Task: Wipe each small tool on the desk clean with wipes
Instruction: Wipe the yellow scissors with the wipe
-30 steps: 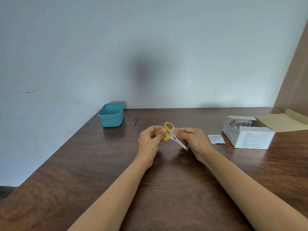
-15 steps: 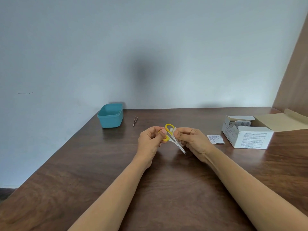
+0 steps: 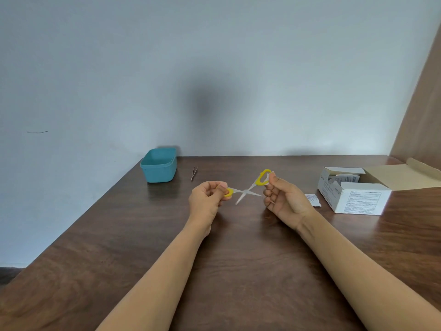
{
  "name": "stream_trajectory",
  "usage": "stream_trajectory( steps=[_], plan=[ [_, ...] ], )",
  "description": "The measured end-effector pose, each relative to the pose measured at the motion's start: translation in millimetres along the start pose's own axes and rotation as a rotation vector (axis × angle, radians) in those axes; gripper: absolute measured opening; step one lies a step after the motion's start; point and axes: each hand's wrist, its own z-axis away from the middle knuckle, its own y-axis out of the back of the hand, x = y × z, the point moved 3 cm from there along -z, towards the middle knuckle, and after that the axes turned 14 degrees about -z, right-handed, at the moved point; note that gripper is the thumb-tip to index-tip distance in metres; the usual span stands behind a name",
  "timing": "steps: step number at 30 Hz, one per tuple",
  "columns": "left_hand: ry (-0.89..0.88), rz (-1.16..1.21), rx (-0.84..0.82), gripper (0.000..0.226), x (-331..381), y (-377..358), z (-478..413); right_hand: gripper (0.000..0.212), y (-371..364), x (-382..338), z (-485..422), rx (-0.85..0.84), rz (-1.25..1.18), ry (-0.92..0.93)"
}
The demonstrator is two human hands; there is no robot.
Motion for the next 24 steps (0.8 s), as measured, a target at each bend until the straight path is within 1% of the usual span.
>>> stream_trajectory(
  steps=[3,6,10,14,17,21,24],
  plan=[
    [0.043,0.040,0.048,0.001,-0.5,5.8,-2.7,0.013,-1.5,-0.3,1.3,-0.041,0.038,-0.005],
    [0.049,0.032,0.072,0.003,0.2,10.8,-4.6,0.011,-1.9,-1.4,2.0,-0.090,0.103,-0.028],
    [0.024,0.068,0.087,0.004,1.7,16.4,-7.2,0.016,0.1,-2.9,2.7,-0.180,0.237,-0.071],
    [-0.016,0.086,0.108,0.008,4.3,21.7,-7.9,0.014,-0.6,-4.4,5.8,-0.280,0.389,-0.157],
    [-0.049,0.132,0.132,0.010,11.1,22.6,-6.3,0.012,-1.9,-6.1,8.4,-0.310,0.480,-0.206],
    [-0.078,0.154,0.149,0.010,16.2,24.0,-7.7,0.014,-7.6,-5.7,12.0,-0.365,0.605,-0.215],
    [-0.104,0.150,0.153,0.010,17.6,26.0,-8.4,0.018,-13.1,-3.1,14.3,-0.386,0.704,-0.188]
  ],
)
